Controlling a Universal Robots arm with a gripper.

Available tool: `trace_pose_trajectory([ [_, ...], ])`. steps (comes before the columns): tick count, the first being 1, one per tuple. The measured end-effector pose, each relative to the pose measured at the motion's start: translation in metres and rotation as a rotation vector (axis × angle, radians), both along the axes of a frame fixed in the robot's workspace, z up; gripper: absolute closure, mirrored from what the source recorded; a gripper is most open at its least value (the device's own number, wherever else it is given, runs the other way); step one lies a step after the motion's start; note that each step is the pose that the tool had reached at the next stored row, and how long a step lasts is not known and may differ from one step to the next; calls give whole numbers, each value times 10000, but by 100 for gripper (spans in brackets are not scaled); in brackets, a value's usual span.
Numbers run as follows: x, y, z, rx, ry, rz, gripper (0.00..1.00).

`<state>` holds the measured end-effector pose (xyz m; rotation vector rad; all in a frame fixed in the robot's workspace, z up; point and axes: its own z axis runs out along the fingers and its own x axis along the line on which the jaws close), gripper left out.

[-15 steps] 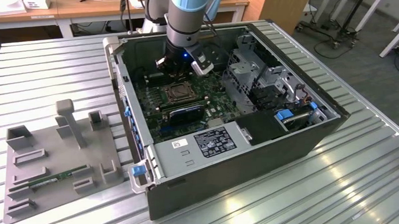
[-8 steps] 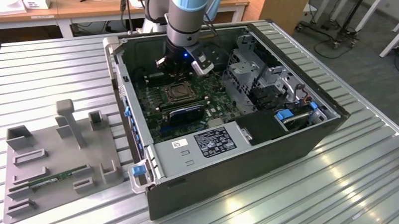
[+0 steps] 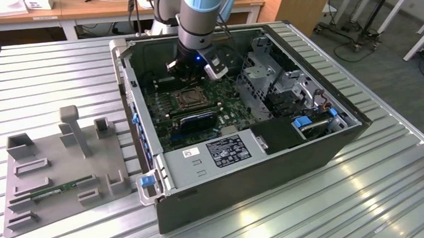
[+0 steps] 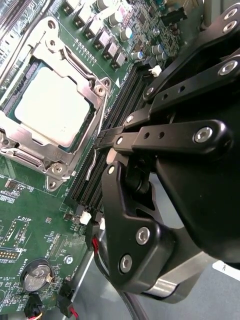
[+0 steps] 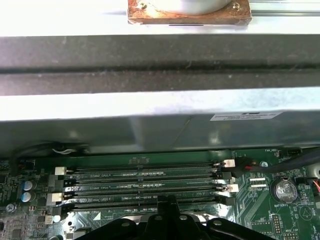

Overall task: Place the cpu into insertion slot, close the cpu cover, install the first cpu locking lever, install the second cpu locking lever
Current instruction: 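Install the second cpu locking lever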

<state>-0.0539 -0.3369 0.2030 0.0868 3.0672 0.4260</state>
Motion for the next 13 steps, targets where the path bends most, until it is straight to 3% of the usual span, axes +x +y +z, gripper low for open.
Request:
trace_pose_trajectory([
  [13,23,8,-9,2,0,0,89],
])
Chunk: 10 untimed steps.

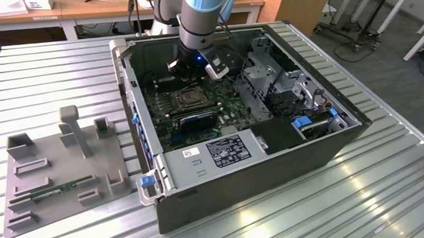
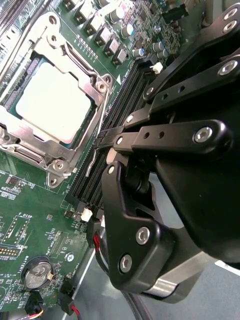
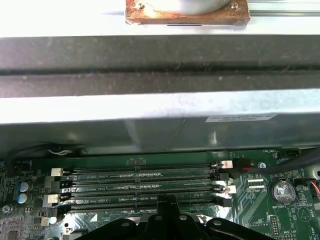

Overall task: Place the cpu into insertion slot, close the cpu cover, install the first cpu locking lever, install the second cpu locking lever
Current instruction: 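Install the second cpu locking lever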

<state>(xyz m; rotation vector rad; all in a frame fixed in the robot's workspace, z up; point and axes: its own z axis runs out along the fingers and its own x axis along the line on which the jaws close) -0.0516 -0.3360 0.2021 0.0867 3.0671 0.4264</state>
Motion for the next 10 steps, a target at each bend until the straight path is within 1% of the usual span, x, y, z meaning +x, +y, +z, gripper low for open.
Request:
trace_pose_trajectory([
  [6,0,21,0,-1,0,0,89],
  [10,0,23,-1,1,0,-1,89],
])
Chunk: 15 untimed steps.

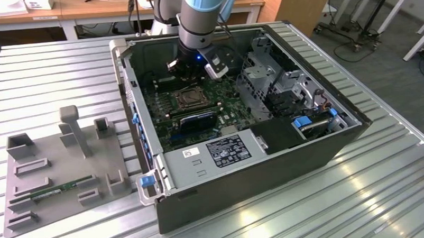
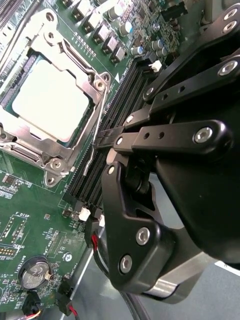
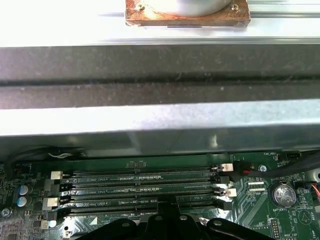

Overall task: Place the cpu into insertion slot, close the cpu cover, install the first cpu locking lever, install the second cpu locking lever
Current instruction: 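Install the second cpu locking lever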

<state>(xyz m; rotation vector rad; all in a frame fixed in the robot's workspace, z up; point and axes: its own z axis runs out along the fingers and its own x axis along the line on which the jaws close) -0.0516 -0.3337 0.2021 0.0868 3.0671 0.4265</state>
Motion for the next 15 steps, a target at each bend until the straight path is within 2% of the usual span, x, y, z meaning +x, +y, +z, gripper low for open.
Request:
trace_pose_trajectory([
  [4,0,-4,0,-1,0,-2,89],
  [15,0,-54,-2,1,-1,-8,89],
])
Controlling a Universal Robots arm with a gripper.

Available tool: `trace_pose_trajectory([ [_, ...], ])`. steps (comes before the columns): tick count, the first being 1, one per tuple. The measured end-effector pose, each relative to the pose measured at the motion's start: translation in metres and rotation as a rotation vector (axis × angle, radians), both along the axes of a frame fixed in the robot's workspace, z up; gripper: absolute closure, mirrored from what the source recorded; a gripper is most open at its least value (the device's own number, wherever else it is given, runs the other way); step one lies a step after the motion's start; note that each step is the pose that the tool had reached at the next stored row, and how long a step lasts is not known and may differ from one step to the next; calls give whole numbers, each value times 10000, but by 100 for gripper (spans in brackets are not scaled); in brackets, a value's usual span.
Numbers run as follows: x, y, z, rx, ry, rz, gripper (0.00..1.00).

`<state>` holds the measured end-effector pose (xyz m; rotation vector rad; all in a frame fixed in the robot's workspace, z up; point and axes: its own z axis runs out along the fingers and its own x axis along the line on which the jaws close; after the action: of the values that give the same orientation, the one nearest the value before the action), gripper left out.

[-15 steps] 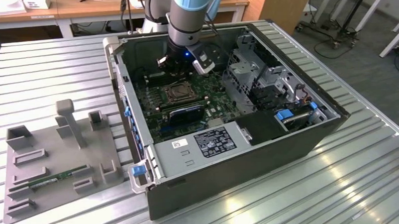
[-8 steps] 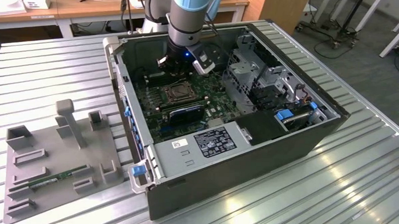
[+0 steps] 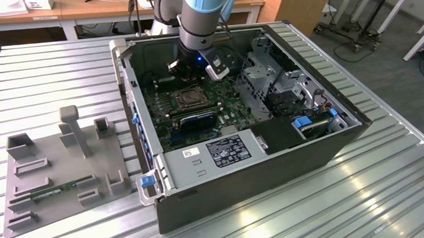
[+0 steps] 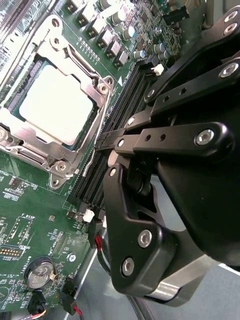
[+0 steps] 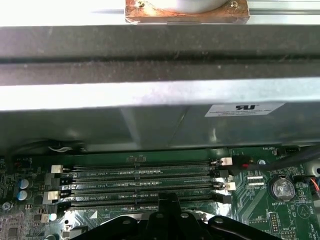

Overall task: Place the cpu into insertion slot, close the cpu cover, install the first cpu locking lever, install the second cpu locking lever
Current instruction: 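Install the second cpu locking lever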

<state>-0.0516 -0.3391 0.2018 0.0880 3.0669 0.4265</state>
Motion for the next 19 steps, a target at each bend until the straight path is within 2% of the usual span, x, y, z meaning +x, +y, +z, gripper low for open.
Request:
trace_pose_trajectory([
  [12,0,-2,-13,-2,-1,0,89],
  [19,0,-2,-38,-86,-18,0,89],
])
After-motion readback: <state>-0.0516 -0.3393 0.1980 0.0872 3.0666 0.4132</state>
